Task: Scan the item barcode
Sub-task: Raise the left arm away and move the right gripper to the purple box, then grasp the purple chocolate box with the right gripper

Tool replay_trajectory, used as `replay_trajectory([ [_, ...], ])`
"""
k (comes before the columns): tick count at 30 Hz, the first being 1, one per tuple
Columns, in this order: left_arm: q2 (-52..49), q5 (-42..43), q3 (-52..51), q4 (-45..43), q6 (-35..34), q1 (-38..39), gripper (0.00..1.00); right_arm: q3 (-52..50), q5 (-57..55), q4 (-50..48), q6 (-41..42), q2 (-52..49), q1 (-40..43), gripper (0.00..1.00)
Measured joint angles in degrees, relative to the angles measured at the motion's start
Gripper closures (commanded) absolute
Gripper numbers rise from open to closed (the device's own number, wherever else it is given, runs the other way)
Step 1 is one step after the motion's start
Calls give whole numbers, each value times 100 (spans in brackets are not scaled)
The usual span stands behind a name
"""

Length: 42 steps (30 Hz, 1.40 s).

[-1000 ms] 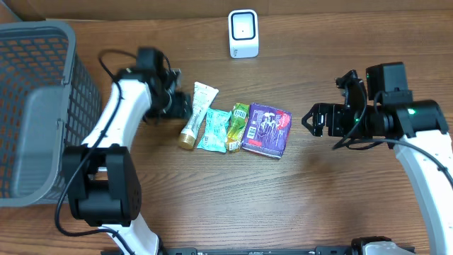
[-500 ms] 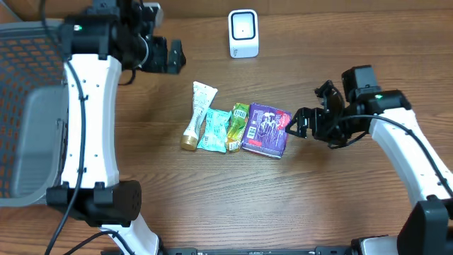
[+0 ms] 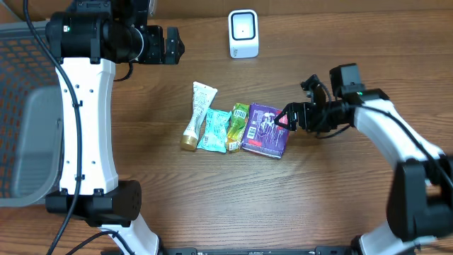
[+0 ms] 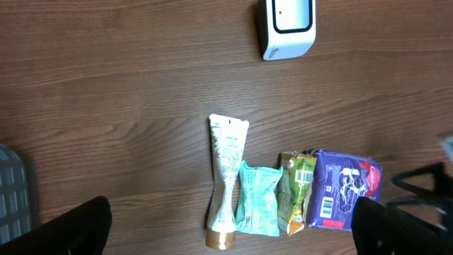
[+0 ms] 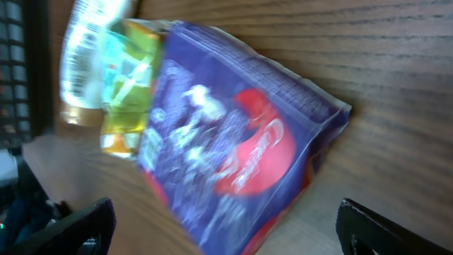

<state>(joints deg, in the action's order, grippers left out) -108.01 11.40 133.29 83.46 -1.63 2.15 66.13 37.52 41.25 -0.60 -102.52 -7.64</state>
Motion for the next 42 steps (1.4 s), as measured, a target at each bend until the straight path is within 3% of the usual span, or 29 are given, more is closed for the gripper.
replay_trajectory([
  [5,0,0,0,11,0,0,0,354,-68,-68,-315,-555,4,0],
  [25,0,0,0,13,0,0,0,492,-177,-131,-625,-984,116,0],
  [38,0,0,0,13,-2,0,0,568,179,-101,-868,-1248,118,6],
  [42,0,0,0,13,-2,0,0,573,411,-101,-911,-1327,116,16],
])
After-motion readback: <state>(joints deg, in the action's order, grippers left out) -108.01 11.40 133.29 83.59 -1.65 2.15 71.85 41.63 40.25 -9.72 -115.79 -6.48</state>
